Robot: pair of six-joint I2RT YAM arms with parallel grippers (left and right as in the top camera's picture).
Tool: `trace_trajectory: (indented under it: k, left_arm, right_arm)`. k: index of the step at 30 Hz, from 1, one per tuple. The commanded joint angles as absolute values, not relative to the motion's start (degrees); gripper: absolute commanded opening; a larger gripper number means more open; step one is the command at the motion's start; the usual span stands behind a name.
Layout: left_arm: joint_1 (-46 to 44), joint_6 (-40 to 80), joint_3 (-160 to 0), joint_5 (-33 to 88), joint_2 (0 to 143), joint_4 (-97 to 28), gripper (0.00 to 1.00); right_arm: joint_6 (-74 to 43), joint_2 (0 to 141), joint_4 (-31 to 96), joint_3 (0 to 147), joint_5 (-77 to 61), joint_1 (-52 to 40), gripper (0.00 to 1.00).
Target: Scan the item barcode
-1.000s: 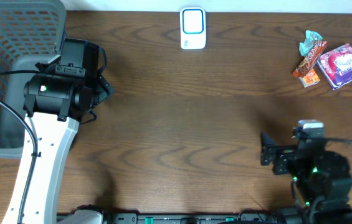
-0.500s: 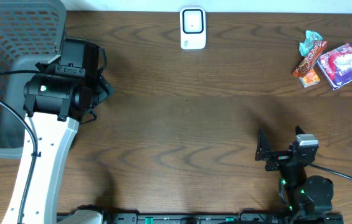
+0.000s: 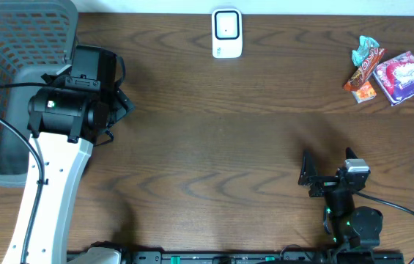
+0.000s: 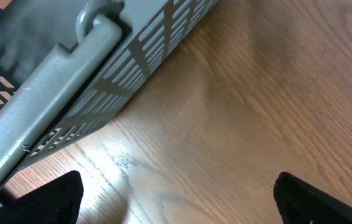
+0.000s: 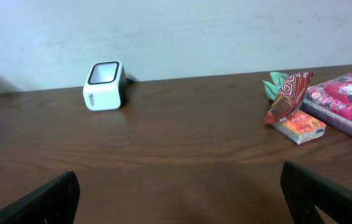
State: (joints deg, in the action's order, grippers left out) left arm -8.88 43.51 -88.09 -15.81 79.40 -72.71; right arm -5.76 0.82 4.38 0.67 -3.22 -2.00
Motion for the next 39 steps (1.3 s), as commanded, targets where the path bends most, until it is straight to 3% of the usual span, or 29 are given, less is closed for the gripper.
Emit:
trace_trajectory:
  k: [1,39]
  left_arm:
    - [-8.7,43.8,-88.3,-17.0,79.0,-72.9,0.98]
    - [-8.7,43.8,-88.3,-17.0,79.0,-72.9,0.98]
  right_arm:
    - [-3.4,0.3,4.1,0.3,-3.0,-1.3,0.99]
    - [-0.5,0.3,4.3,0.3,-0.9,0.0,0.99]
